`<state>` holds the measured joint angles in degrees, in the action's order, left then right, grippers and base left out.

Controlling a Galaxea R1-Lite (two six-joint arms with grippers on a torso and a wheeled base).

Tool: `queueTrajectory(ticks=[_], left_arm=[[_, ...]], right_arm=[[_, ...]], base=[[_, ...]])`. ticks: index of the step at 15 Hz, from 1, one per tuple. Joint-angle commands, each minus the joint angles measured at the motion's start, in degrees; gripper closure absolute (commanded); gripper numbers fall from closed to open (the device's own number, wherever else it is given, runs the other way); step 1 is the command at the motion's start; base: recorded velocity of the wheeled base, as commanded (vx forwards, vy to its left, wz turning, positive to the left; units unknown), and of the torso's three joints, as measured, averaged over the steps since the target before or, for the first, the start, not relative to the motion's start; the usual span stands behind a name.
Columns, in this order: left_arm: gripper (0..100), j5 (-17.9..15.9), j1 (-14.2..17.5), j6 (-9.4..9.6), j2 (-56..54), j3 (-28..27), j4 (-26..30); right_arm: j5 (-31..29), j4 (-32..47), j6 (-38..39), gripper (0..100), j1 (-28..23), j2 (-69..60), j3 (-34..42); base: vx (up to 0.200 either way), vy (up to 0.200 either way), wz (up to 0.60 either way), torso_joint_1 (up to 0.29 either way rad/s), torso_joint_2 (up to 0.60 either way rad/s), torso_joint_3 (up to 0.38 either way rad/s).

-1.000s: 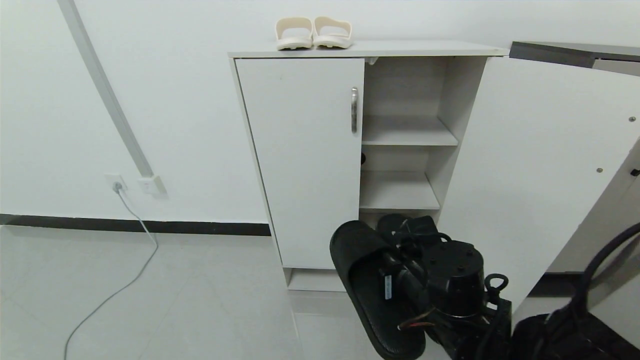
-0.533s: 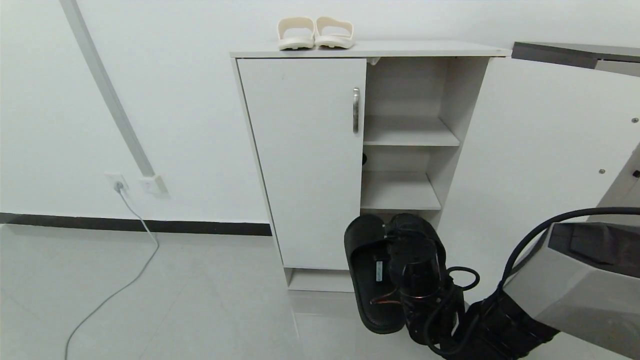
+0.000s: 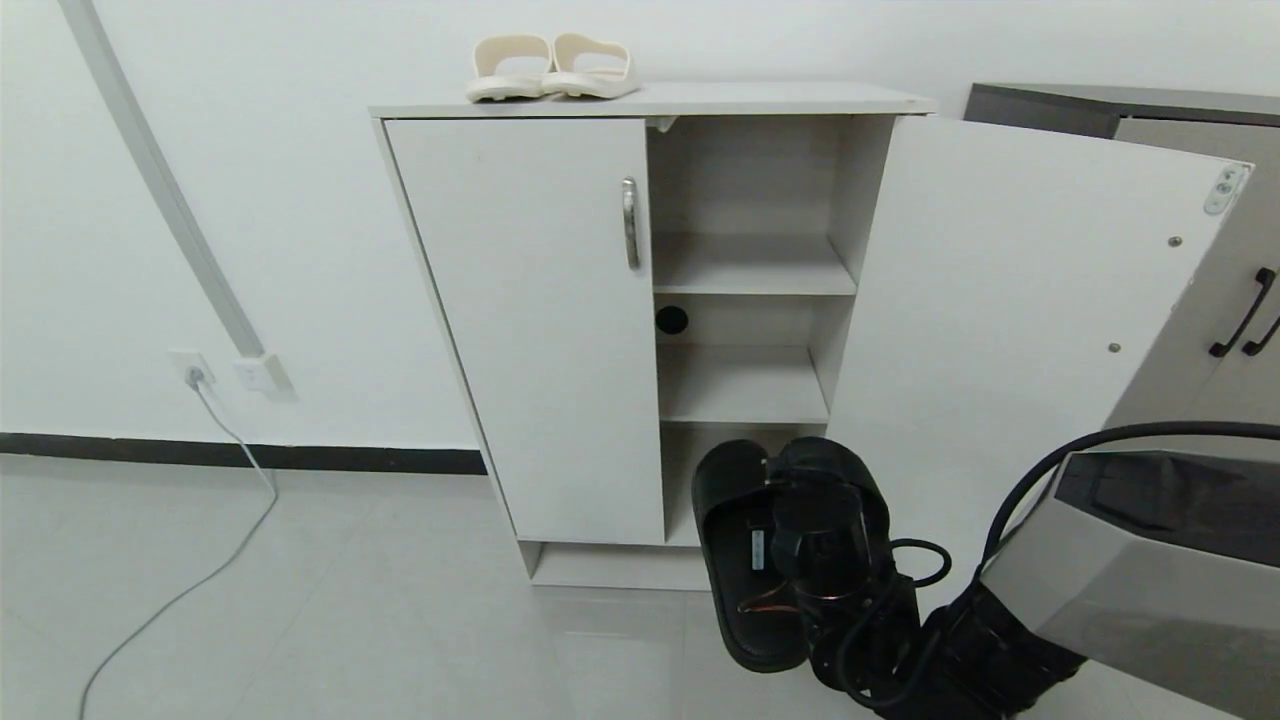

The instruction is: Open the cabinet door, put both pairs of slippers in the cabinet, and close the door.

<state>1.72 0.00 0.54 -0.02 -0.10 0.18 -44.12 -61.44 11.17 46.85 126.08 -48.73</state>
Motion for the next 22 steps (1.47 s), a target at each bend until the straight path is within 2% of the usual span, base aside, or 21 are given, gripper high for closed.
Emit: queueTrajectory(ticks=[1,7,17,22], left_arm=[[100,0.04,0.0,-0.01,0.11,0.01,-0.01],[100,0.04,0.0,-0.01,0.11,0.01,-0.09],[100,-0.05,-0.09,-0.01,0.11,0.01,-0.01],[100,-0.05,-0.09,-0.01,0.11,-0.08,-0.01]], right_arm=[[0.0,0.09,-0.09,100,0.09,1.89,-2.69],[0.44,4.31,-0.18,100,0.09,5.15,-12.71],[0.44,3.96,0.43,100,0.09,6.02,-11.74],[0.44,3.26,0.43,100,0.09,5.85,-11.39]], base=[[0.0,0.0,0.0,0.0,0.0,0.0],[0.0,0.0,0.0,0.0,0.0,0.0],[0.0,0.0,0.0,0.0,0.0,0.0],[0.0,0.0,0.0,0.004,0.0,-0.159]])
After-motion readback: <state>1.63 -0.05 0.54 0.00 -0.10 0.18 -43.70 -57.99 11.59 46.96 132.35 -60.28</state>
